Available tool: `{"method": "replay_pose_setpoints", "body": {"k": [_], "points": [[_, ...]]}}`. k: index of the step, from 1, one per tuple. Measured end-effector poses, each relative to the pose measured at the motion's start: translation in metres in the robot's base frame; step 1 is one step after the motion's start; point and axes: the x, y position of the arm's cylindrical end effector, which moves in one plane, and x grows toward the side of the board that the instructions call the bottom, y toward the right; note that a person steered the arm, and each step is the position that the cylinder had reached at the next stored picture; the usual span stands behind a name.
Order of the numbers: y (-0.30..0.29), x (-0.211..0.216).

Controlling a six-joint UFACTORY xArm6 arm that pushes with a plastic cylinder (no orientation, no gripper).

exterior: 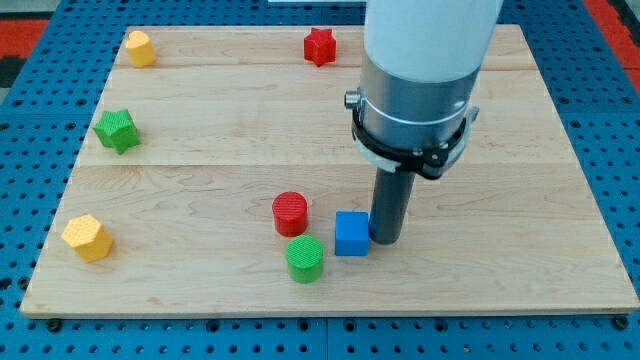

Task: Move the blue triangle to the top of the red circle

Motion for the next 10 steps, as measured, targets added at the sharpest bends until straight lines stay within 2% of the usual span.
{"method": "replay_pose_setpoints", "body": {"k": [2,4,5,6,7,10], "points": [[0.089,-0.147],[0.197,-0.275],[0.191,-0.318],[0.166,-0.340],[0.101,-0.337],[0.046,-0.227]]}}
